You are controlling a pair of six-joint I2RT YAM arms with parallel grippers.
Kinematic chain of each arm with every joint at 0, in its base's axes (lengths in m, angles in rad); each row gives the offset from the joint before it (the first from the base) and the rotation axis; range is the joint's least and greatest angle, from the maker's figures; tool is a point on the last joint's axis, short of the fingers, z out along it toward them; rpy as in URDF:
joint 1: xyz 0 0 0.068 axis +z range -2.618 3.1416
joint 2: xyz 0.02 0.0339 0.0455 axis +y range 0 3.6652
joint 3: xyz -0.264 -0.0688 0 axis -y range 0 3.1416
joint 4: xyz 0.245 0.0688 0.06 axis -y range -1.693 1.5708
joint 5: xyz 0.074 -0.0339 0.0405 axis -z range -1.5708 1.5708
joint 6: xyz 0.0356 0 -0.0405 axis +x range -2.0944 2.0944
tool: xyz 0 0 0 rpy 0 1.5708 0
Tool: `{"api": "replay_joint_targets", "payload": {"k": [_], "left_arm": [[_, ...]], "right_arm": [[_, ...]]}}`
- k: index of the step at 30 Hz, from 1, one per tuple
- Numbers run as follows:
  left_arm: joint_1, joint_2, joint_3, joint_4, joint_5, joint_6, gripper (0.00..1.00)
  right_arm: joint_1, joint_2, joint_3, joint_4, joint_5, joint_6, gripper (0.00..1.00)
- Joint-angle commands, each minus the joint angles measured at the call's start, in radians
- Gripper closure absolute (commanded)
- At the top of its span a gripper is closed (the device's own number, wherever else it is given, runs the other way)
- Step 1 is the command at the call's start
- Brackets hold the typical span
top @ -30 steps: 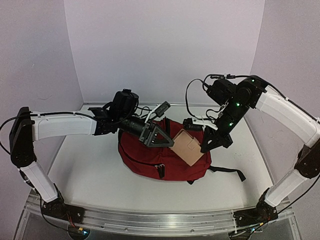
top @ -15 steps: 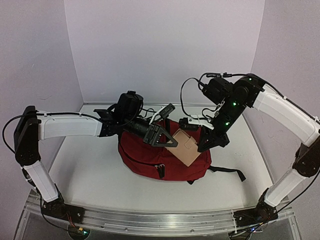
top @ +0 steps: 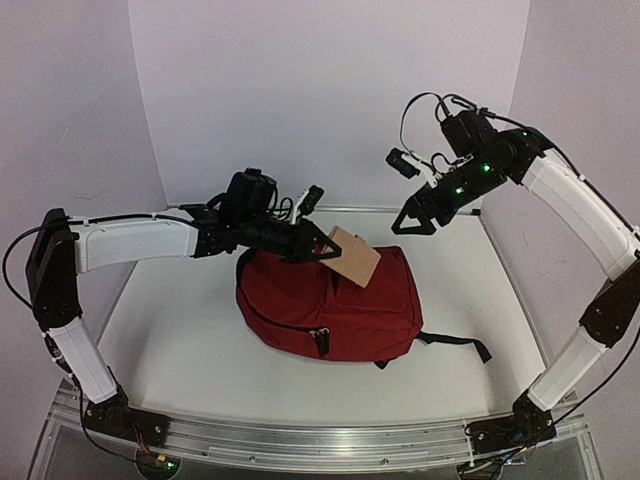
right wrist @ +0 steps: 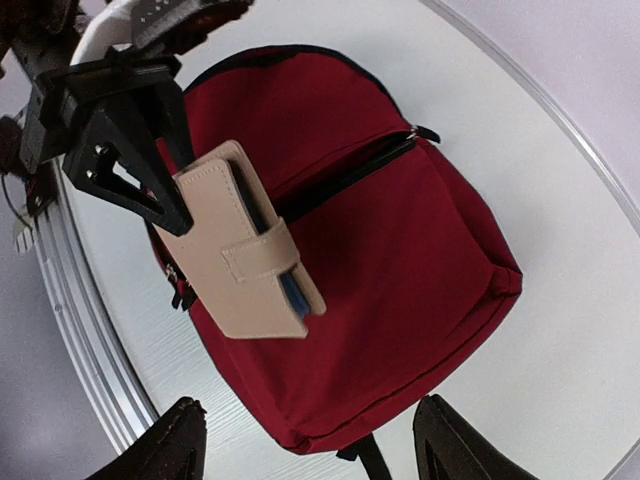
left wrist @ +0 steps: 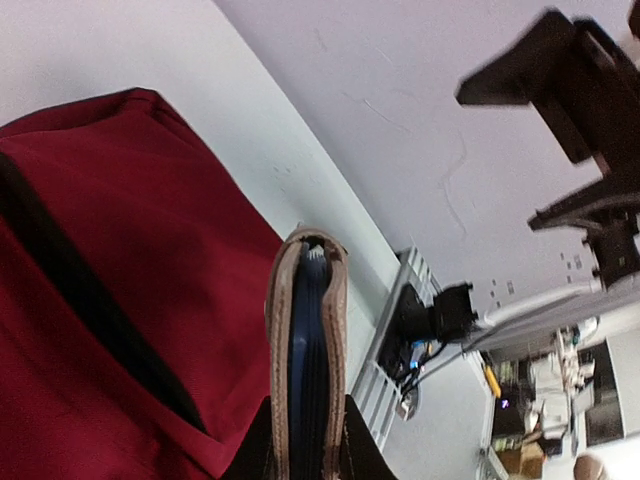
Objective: Pack the student bag
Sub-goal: Pick up the personal item from the center of the board, then place the personal item in the student bag.
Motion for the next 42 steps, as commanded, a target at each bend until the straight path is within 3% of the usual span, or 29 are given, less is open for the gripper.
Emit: {"api": "replay_joint_targets", "payload": {"k": [1,9,20,23,29,34,42], "left_arm": [[0.049,-0.041,-0.001,-0.048,-0.194,-0.140,1.00],[0.094,-0.075,-0.077,-0.114,-0.294,-0.216,1.00],[0.101,-0.145,-0.152,-0.098,-0.337,-0.256,1.00],[0.101,-0.125,-0.164,-0.062,-0.312,-0.261,1.00],[0.101,-0.117,-0.190,-0.035,-0.313,-0.272,1.00],[0.101,-0.131,-0.211,-0.034,-0.322,-0.274,1.00],[0.101,-0.134,-0.237,-0.007,-0.317,-0.282,1.00]], "right_arm": [[0.013,0.039,-0.013,0.153,0.052,0.191,0.30],[0.038,0.174,0.010,0.238,0.035,0.387,0.29],[0.193,0.357,0.137,0.248,0.278,0.466,0.32],[0.229,0.397,0.155,0.253,0.421,0.511,0.36],[0.248,0.471,0.188,0.258,0.536,0.556,0.42],[0.248,0.510,0.179,0.267,0.550,0.601,0.51],[0.248,0.558,0.168,0.261,0.533,0.642,0.54]]}}
